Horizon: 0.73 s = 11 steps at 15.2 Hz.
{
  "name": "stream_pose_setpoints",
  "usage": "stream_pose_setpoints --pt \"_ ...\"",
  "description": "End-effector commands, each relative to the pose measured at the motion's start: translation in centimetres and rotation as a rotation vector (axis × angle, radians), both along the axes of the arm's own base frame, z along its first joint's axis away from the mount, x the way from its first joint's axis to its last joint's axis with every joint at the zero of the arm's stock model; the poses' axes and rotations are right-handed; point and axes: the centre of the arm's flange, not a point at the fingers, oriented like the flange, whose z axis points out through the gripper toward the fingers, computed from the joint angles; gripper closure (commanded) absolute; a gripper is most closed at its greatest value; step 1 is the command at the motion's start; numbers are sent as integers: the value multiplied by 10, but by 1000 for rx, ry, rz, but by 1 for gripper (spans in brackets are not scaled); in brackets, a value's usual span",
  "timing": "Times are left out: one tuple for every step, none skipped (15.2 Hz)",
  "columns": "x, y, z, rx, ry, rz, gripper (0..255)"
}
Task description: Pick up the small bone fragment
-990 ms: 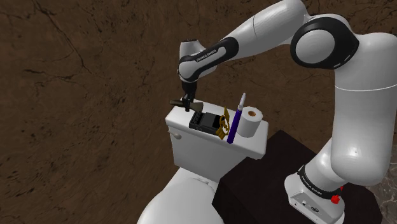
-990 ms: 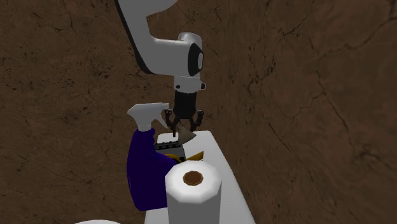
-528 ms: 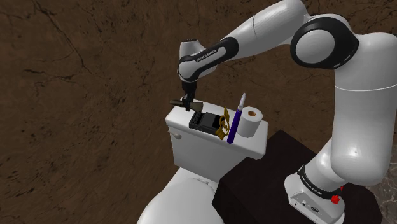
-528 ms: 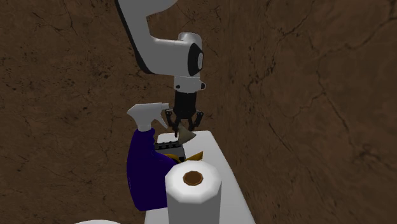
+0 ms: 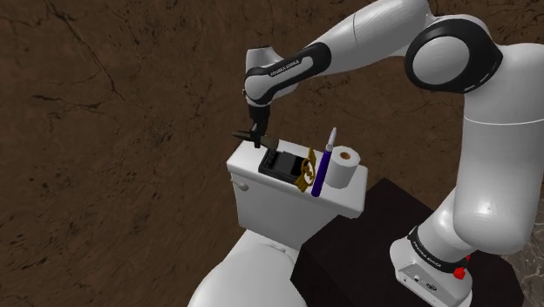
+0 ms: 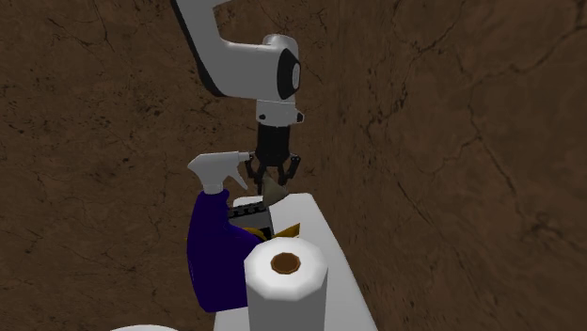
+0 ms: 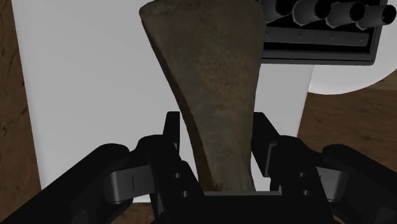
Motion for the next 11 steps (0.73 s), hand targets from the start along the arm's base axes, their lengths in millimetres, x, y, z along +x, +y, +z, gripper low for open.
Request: stream_pose_setpoints --pt "0 -1 12 0 0 0 255" --pt "0 -1 17 0 0 0 255" --pt "0 -1 22 0 0 0 255" --pt "0 -1 27 0 0 0 255" --pt "0 -1 33 0 0 0 255" --pt "0 -1 38 0 0 0 255" --pt "0 -1 43 0 0 0 255" --pt "0 -1 49 0 0 0 255" --pt "0 -1 54 0 0 0 255" --pt "0 -1 55 0 0 0 255" --pt "0 -1 55 0 0 0 255"
